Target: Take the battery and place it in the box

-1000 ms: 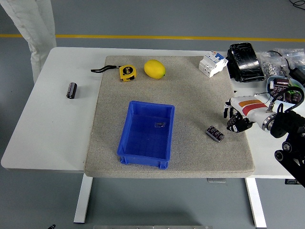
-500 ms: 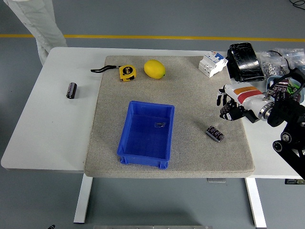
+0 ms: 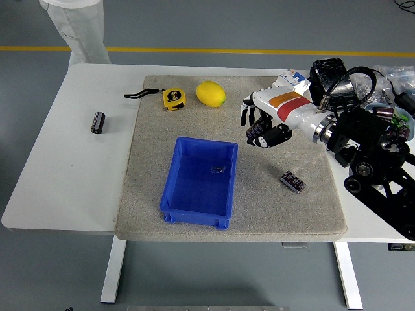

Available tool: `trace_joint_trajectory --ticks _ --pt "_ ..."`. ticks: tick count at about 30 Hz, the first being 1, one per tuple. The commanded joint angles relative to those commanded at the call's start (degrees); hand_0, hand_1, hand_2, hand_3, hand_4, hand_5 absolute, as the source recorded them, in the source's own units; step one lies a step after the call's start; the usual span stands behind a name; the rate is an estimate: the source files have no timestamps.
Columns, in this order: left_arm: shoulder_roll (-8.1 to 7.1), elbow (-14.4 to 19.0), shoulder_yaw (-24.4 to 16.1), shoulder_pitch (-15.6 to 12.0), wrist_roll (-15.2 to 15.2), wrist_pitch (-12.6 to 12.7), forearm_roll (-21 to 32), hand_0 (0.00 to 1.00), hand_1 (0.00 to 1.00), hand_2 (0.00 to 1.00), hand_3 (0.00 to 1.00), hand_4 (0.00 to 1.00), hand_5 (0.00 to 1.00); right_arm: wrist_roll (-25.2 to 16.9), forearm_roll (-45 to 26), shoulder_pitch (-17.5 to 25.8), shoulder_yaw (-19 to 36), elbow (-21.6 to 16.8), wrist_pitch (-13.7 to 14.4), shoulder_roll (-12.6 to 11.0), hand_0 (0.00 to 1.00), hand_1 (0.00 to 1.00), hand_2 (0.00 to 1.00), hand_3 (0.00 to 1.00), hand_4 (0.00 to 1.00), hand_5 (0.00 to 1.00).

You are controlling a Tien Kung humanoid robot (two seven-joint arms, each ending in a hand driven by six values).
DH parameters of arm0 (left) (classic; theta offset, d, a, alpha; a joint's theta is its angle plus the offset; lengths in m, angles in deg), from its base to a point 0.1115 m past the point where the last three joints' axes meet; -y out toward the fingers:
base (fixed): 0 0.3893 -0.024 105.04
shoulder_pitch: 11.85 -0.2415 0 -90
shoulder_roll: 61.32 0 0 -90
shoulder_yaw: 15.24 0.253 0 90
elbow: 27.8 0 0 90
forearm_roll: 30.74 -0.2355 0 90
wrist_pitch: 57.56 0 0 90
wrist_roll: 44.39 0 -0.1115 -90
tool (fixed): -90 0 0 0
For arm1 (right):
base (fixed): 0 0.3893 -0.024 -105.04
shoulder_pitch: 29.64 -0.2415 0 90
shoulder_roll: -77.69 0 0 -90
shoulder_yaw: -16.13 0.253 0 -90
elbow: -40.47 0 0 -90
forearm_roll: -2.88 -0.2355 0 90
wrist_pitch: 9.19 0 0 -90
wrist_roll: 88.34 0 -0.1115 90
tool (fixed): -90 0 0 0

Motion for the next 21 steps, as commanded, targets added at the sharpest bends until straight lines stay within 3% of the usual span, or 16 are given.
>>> trace_joint_trajectory --ticks 8,9,10,14,15,20,21 --pt "-0.59 0.0 0.72 0.02 0.24 0.17 -0.48 0.589 0.585 0.665 0.741 0.813 0.955 -1.02 -1.93 -5.58 -10.51 3.68 1.76 5.38 0.305 0.272 0.333 0.439 0.881 0.002" --pt "-0.65 0.0 0.8 0.04 0.25 0.21 -0.47 0.584 0.583 0.657 0.736 0.813 0.952 -1.09 -1.99 -5.99 -11.49 3.92 1.82 5.78 0.323 0.332 0.387 0.459 0.884 0.002" --pt "-0.76 0.0 1.0 0.07 0.25 0.26 -0.42 0.584 0.583 0.657 0.736 0.813 0.952 -1.21 -1.98 -6.56 -12.72 4.31 1.77 6.33 0.323 0.332 0.387 0.459 0.884 0.002" --pt "-0.96 0.03 1.81 0.22 0.32 0.5 0.03 0.584 0.583 0.657 0.736 0.813 0.952 -1.28 -1.27 -7.49 -14.49 5.58 -0.78 7.63 0.323 0.332 0.387 0.459 0.884 0.002" --pt "-0.99 0.05 1.98 0.23 0.32 0.54 0.16 0.582 0.578 0.652 0.731 0.816 0.95 -1.33 -1.09 -7.49 -14.51 5.73 -1.07 7.69 0.521 0.471 0.515 0.591 0.766 0.107" --pt "-1.1 0.14 2.32 0.21 0.38 0.69 0.44 0.582 0.578 0.652 0.731 0.816 0.95 -2.45 -0.22 -7.37 -14.34 6.94 0.84 7.23 0.521 0.471 0.515 0.591 0.766 0.107" --pt "-1.1 0.16 2.41 0.18 0.41 0.71 0.53 0.579 0.572 0.647 0.731 0.819 0.95 -2.67 -0.28 -7.34 -14.16 7.25 1.19 7.17 0.61 0.643 0.721 0.864 0.996 0.235"
